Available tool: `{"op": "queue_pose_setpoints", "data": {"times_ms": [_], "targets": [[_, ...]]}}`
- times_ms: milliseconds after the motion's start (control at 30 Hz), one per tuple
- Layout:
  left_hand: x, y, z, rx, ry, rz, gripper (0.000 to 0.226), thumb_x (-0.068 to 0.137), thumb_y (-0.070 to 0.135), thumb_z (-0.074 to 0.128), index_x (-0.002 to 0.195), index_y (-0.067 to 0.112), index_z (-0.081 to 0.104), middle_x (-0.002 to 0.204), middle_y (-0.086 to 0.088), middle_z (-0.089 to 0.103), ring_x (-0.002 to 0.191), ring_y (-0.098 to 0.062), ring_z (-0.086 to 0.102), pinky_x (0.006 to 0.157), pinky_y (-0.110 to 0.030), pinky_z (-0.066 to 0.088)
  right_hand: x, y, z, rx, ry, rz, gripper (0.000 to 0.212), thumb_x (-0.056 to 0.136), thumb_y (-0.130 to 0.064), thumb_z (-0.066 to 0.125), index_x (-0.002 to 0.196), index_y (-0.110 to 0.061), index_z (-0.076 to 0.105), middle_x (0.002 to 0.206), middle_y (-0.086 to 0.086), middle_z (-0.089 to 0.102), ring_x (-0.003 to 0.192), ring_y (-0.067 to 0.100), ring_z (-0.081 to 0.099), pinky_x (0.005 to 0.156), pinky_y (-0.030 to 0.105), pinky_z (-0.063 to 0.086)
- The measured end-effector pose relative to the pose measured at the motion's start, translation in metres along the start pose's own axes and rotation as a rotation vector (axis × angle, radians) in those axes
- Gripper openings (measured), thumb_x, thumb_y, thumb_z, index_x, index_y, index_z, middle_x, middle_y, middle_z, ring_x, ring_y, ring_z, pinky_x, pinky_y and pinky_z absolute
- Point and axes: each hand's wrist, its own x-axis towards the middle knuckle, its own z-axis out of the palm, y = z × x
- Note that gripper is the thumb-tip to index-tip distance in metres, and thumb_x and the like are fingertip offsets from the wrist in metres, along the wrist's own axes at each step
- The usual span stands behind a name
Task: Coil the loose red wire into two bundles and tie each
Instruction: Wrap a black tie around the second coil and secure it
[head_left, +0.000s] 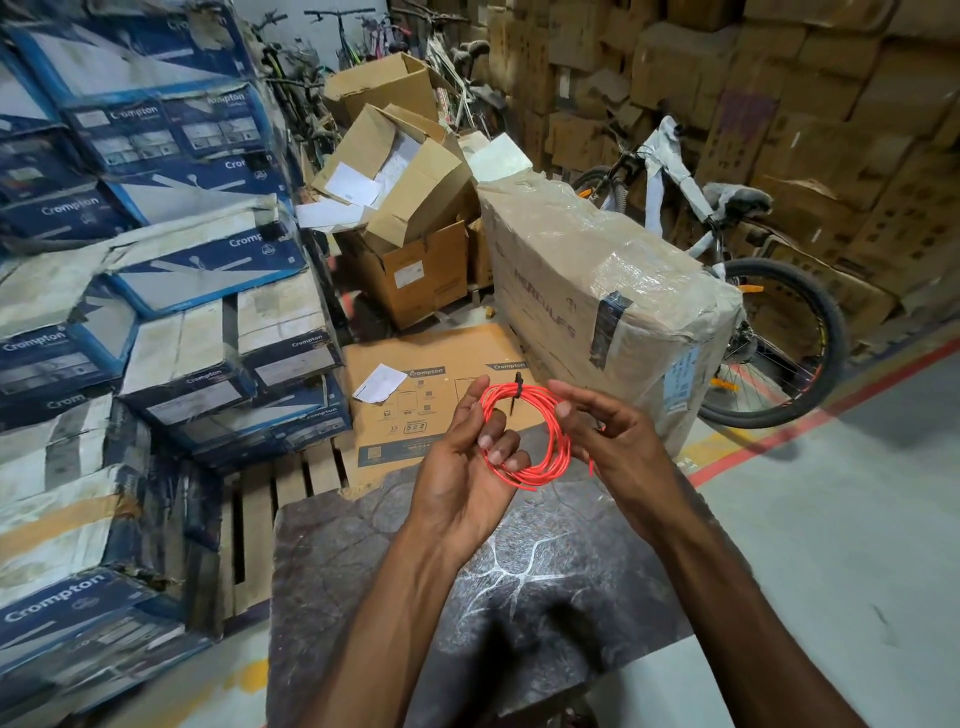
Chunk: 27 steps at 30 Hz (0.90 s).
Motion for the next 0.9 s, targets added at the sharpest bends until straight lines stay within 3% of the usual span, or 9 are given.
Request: {"op": "queue_pose_setpoints", "data": {"times_ms": [100, 267, 367, 500, 600, 733, 833, 900], "targets": [[0.002, -0.002, -0.001, -0.016, 0.008, -0.003, 0.02, 0.1, 0.018, 0.047, 0.118, 0.01, 0.05, 0.062, 0.001, 0.035, 0.051, -0.01, 0.035, 0.056, -0.025, 0.032, 0.001, 0.002, 0.004, -0.004, -0.008, -0.026, 0.039, 0.085, -0.025, 0.074, 0.123, -0.021, 0.073, 0.108, 0.001, 0.079, 0.087, 0.009, 0.071, 0.08, 0.023, 0.057], [0.005, -0.005, -0.004, 0.032, 0.059, 0.01, 0.015, 0.097, 0.018, 0.05, 0.107, 0.006, 0.053, 0.067, -0.001, 0.047, 0.057, -0.011, 0.05, 0.06, -0.027, 0.051, 0.007, 0.011, 0.003, -0.011, 0.045, -0.075, 0.036, 0.088, -0.007, 0.075, 0.123, -0.014, 0.073, 0.114, -0.003, 0.078, 0.106, 0.007, 0.072, 0.086, 0.018, 0.056], [0.006, -0.003, -0.007, 0.163, 0.106, 0.034, 0.018, 0.095, 0.01, 0.057, 0.11, 0.001, 0.062, 0.08, -0.007, 0.064, 0.067, -0.015, 0.062, 0.071, -0.031, 0.06, 0.01, 0.018, -0.001, -0.038, 0.098, -0.095, 0.032, 0.087, -0.007, 0.077, 0.117, -0.018, 0.075, 0.108, -0.008, 0.079, 0.105, 0.006, 0.073, 0.084, 0.017, 0.056], [0.006, 0.001, -0.008, 0.351, 0.131, 0.041, 0.025, 0.093, 0.009, 0.065, 0.115, -0.001, 0.07, 0.096, -0.011, 0.075, 0.078, -0.017, 0.07, 0.088, -0.038, 0.059, 0.016, 0.024, -0.009, -0.08, 0.127, -0.115, 0.027, 0.088, -0.007, 0.076, 0.11, -0.024, 0.077, 0.104, -0.01, 0.079, 0.1, 0.006, 0.075, 0.084, 0.018, 0.057], [0.012, 0.001, -0.012, 0.606, 0.172, 0.054, 0.031, 0.085, 0.016, 0.074, 0.115, 0.009, 0.073, 0.102, -0.009, 0.077, 0.086, -0.018, 0.074, 0.078, -0.034, 0.062, 0.022, 0.03, -0.015, -0.102, 0.141, -0.111, 0.027, 0.089, -0.007, 0.076, 0.109, -0.025, 0.076, 0.102, -0.012, 0.079, 0.101, 0.008, 0.075, 0.086, 0.021, 0.059], [0.033, -0.009, -0.03, 0.858, 0.27, 0.113, 0.021, 0.095, 0.017, 0.07, 0.115, 0.011, 0.073, 0.096, -0.01, 0.079, 0.083, -0.018, 0.076, 0.065, -0.028, 0.058, 0.034, 0.056, -0.026, -0.197, 0.176, -0.09, 0.028, 0.09, -0.014, 0.077, 0.115, -0.024, 0.076, 0.107, -0.005, 0.079, 0.1, 0.009, 0.076, 0.081, 0.023, 0.06], [0.054, -0.028, -0.048, 0.919, 0.322, 0.119, 0.017, 0.096, 0.017, 0.069, 0.112, 0.016, 0.075, 0.094, -0.01, 0.079, 0.082, -0.018, 0.075, 0.064, -0.031, 0.058, 0.04, 0.083, -0.038, -0.286, 0.156, -0.076, 0.028, 0.093, -0.016, 0.074, 0.12, -0.026, 0.074, 0.113, -0.003, 0.078, 0.093, 0.001, 0.073, 0.079, 0.021, 0.057], [0.069, -0.039, -0.063, 0.907, 0.358, 0.09, 0.017, 0.095, 0.015, 0.069, 0.111, 0.019, 0.075, 0.096, -0.01, 0.079, 0.083, -0.018, 0.076, 0.065, -0.033, 0.06, 0.043, 0.1, -0.048, -0.325, 0.104, -0.043, 0.032, 0.096, -0.014, 0.071, 0.117, -0.038, 0.072, 0.118, -0.009, 0.077, 0.104, 0.004, 0.072, 0.085, 0.023, 0.056]]}}
